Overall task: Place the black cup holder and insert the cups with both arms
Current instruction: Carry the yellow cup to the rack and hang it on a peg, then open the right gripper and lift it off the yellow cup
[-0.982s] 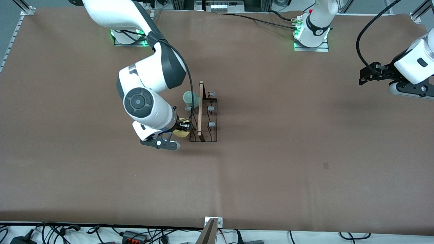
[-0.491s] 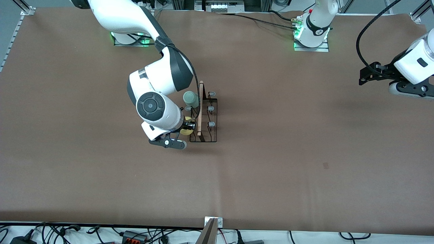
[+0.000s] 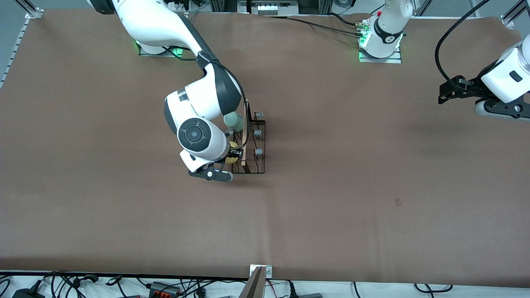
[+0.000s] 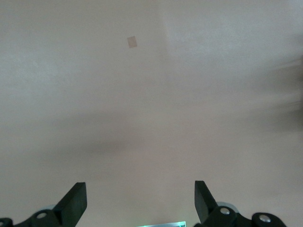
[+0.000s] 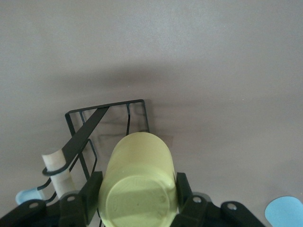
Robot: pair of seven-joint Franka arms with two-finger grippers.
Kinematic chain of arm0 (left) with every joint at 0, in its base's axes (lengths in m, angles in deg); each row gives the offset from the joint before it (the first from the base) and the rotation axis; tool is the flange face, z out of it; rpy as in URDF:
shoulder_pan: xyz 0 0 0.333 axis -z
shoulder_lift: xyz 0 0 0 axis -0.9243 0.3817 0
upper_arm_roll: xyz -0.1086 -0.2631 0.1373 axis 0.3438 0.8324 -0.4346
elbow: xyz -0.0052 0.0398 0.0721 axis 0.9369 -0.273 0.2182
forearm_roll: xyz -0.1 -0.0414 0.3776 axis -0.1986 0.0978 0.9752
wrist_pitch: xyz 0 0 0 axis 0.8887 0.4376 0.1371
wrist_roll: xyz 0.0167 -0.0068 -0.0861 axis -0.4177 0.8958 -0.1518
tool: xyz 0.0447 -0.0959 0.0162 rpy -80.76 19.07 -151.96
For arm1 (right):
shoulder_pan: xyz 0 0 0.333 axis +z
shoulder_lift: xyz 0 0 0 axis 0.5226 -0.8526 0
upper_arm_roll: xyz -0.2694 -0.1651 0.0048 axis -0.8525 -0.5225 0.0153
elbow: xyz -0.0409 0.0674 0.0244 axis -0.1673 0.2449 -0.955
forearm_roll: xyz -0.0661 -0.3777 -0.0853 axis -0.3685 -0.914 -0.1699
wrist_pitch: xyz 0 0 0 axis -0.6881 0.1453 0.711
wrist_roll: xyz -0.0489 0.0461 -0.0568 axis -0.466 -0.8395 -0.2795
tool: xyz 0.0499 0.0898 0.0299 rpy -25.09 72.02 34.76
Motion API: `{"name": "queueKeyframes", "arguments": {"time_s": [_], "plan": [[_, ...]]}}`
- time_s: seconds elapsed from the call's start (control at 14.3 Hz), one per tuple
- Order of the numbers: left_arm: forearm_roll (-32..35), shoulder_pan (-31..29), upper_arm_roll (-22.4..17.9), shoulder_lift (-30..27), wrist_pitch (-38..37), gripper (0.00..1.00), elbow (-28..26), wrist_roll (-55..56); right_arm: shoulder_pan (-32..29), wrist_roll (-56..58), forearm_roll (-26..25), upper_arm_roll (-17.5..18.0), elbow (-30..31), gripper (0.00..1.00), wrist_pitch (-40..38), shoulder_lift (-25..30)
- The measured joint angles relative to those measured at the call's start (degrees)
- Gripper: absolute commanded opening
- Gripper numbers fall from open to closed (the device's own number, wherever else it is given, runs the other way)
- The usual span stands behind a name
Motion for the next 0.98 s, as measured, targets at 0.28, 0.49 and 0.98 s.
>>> {"name": "queueKeyframes", "arguments": {"time_s": [0.28, 0.49, 0.98], "plan": [[0.0, 0.0, 0.0, 0.0, 0.0, 1.00, 0.0, 0.0, -0.3, 0.0, 0.0, -0.5, -0.3, 1.00, 1.2, 0.4], [0.0, 0.0, 0.0, 0.0, 0.0, 1.00, 0.0, 0.0, -0.6, 0.0, -0.1, -1.9, -0.8, 1.00, 0.8, 2.4], [0.0, 0.0, 0.0, 0.0, 0.0, 1.00, 0.0, 0.0, -4.3, 9.0, -0.1, -10.5, -0.8, 1.00, -4.3, 8.6]]}}
